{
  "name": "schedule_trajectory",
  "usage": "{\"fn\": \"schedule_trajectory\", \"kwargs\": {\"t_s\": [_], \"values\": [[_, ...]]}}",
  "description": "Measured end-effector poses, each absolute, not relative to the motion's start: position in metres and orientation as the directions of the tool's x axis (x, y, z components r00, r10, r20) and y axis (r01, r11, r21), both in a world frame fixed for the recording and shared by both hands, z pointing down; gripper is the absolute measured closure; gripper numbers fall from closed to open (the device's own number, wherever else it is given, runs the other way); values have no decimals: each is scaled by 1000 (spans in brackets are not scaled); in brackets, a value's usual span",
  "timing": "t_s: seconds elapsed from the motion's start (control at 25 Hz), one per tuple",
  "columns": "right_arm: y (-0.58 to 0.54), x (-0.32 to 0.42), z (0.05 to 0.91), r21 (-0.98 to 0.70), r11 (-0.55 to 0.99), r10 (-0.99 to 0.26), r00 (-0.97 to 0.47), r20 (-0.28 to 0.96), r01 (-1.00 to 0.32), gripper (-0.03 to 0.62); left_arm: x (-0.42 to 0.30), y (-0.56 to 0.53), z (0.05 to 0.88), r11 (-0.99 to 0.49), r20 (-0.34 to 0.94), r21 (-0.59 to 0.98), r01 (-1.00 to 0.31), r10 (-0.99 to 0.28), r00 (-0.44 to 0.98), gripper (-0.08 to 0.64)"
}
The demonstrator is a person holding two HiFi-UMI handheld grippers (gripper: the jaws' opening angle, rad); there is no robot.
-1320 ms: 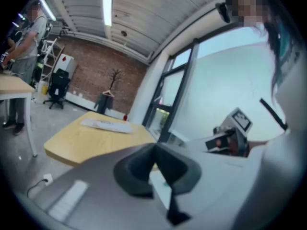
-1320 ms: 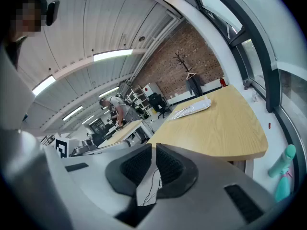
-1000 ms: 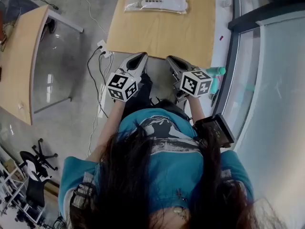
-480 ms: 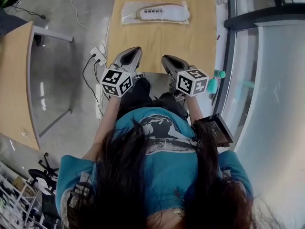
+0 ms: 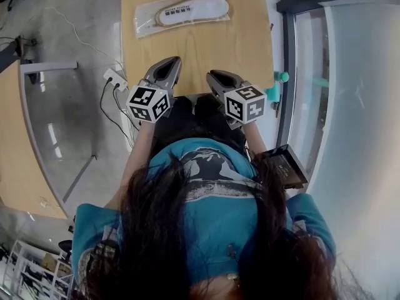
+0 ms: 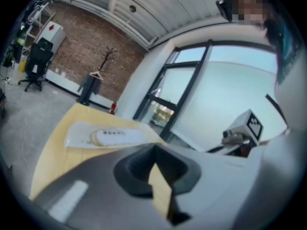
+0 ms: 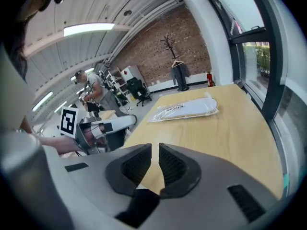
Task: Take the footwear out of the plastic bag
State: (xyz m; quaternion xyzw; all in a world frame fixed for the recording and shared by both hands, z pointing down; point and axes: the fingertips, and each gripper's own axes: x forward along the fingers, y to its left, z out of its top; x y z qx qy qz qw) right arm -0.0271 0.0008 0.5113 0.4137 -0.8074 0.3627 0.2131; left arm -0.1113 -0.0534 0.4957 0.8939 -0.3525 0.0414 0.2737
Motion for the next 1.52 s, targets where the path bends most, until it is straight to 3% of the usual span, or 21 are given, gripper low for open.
{"fn": "schedule_trajectory", "kwargs": {"t_s": [0.24,0.76,1.08,1.12,1.2,1.24,1.4,1.52], "values": [[-28,-1,513,-421,374,-526,-563,637,-826,560,-103,-69,490,-594,263,446,-669,-627,733,557],[-184,87,563,-319,347,-547,-467,695,-882,558,-131,-85,482,-400,313,424,-813,-777,546,557],[-240,91,597,-211,435,-498,-429,753,-875,555,-129,-88,481,-311,355,407,-859,-812,462,557],[-243,90,602,-207,444,-486,-429,761,-872,546,-128,-88,482,-306,361,405,-862,-812,458,557],[-244,86,611,-219,458,-452,-437,778,-862,448,-125,-87,484,-302,372,402,-864,-809,455,557],[-244,85,615,-227,462,-436,-442,784,-857,437,-124,-87,485,-302,376,401,-865,-807,456,557],[-246,87,621,-191,475,-436,-418,797,-859,440,-118,-85,487,-305,386,395,-866,-801,458,557],[-244,87,623,-158,511,-418,-405,813,-845,516,-112,-88,489,-316,393,398,-861,-789,472,557]]}}
